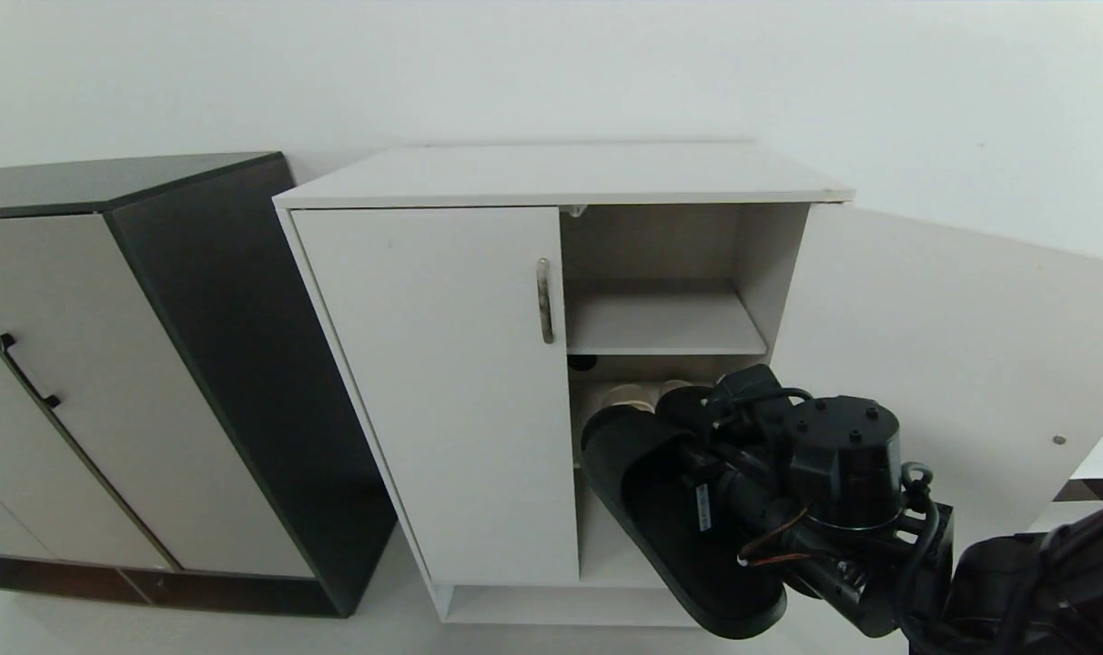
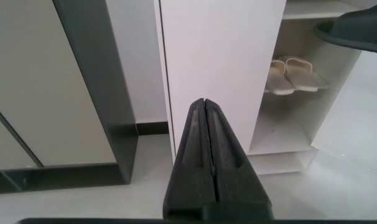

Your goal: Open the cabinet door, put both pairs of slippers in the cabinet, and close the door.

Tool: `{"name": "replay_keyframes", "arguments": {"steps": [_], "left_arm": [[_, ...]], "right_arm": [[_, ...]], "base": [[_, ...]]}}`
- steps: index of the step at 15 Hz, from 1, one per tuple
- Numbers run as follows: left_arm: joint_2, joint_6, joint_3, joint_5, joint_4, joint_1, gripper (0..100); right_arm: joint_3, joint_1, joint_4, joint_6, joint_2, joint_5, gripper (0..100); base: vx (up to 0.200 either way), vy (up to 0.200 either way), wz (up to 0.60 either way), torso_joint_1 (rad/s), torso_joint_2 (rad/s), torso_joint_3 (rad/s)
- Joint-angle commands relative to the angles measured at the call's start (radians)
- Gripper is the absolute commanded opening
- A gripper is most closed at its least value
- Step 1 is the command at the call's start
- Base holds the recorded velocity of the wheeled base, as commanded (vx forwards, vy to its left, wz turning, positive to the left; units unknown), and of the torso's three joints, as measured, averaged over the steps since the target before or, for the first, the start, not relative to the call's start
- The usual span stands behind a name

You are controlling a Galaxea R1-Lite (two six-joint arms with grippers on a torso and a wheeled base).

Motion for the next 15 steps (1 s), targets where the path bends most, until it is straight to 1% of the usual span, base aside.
{"name": "replay_keyframes", "arguments": {"steps": [1, 4, 6, 13, 14, 15], "left_arm": [[0.0, 0.0, 0.0, 0.0, 0.0, 0.0, 0], [0.0, 0.0, 0.0, 0.0, 0.0, 0.0, 0], [0.0, 0.0, 0.0, 0.0, 0.0, 0.0, 0], [0.0, 0.0, 0.0, 0.0, 0.0, 0.0, 0], [0.0, 0.0, 0.0, 0.0, 0.0, 0.0, 0], [0.0, 0.0, 0.0, 0.0, 0.0, 0.0, 0]], "right_arm": [[0.0, 0.0, 0.0, 0.0, 0.003, 0.0, 0], [0.0, -0.002, 0.0, 0.0, 0.007, -0.002, 0], [0.0, -0.002, 0.0, 0.0, 0.009, -0.002, 0], [0.001, 0.002, 0.0, -0.006, 0.026, -0.008, 0], [0.003, 0.002, 0.0, -0.006, 0.027, -0.008, 0], [0.003, 0.002, 0.0, -0.005, 0.027, -0.006, 0]], "base": [[0.0, 0.0, 0.0, -0.076, 0.44, 0.369], [0.0, 0.0, 0.0, -0.038, 0.44, 0.396], [0.0, 0.0, 0.0, -0.017, 0.29, 0.271], [0.0, 0.0, 0.0, 0.001, 0.03, 0.021], [0.0, 0.0, -0.6, 0.002, 0.0, 0.002], [0.0, 0.0, 0.0, 0.0, 0.0, 0.0]]}}
